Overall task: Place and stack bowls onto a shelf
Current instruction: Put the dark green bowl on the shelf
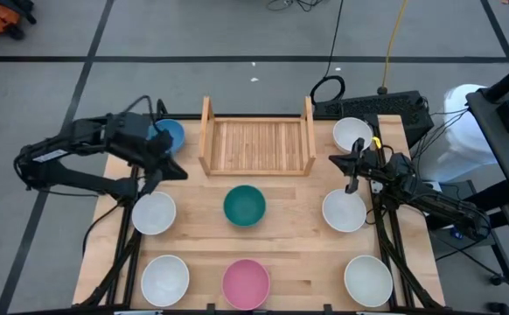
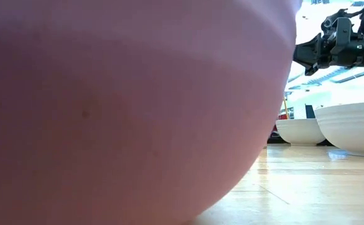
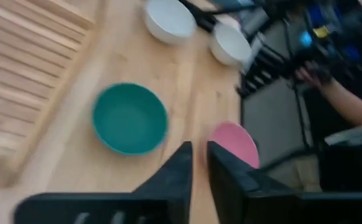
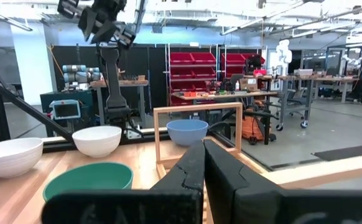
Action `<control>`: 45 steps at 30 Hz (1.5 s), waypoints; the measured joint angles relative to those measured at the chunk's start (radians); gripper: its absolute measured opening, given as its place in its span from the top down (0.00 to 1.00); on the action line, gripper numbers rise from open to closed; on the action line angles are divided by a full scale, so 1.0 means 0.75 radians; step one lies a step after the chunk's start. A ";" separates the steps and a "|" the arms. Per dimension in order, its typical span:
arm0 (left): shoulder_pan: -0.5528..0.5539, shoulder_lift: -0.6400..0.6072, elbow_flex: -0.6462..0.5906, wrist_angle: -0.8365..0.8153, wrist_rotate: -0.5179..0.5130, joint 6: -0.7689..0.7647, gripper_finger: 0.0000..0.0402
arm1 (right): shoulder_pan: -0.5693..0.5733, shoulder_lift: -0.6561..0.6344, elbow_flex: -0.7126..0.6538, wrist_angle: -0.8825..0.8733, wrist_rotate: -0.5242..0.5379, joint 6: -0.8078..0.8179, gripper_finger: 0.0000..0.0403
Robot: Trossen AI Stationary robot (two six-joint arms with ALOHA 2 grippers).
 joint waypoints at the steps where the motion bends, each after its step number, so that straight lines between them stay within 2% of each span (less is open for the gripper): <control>1: 0.001 0.013 0.000 -0.001 0.013 0.009 0.96 | 0.000 0.000 0.000 0.003 0.000 0.000 1.00; 3: 0.001 0.037 -0.001 -0.002 0.013 0.010 0.98 | 0.000 0.000 0.000 0.005 0.000 0.000 1.00; 9: 0.001 0.116 -0.001 -0.003 -0.017 0.020 0.94 | 0.000 0.000 0.000 0.004 0.000 0.000 1.00; 19: 0.001 0.257 -0.001 -0.003 -0.025 0.075 0.93 | 0.000 0.000 0.000 0.004 -0.001 0.000 1.00; 24: 0.001 0.327 -0.001 -0.010 -0.026 0.114 0.88 | 0.000 0.000 0.000 0.004 -0.001 0.000 1.00; 26: 0.000 0.355 -0.001 -0.010 -0.025 0.163 0.87 | 0.000 0.000 0.000 0.004 -0.001 0.000 1.00; 31: -0.031 0.407 -0.001 -0.016 -0.026 0.431 0.86 | 0.000 0.000 0.000 0.004 -0.003 0.000 1.00; 35: -0.056 0.423 -0.001 -0.013 -0.026 0.544 0.93 | 0.000 0.000 0.000 0.004 -0.004 0.000 1.00; 38: -0.059 0.424 -0.001 -0.013 -0.026 0.549 0.98 | 0.000 0.000 0.000 0.005 -0.004 0.000 1.00; 45: -0.058 0.424 -0.001 -0.013 -0.146 0.437 0.92 | 0.000 0.000 0.000 0.035 -0.004 0.000 1.00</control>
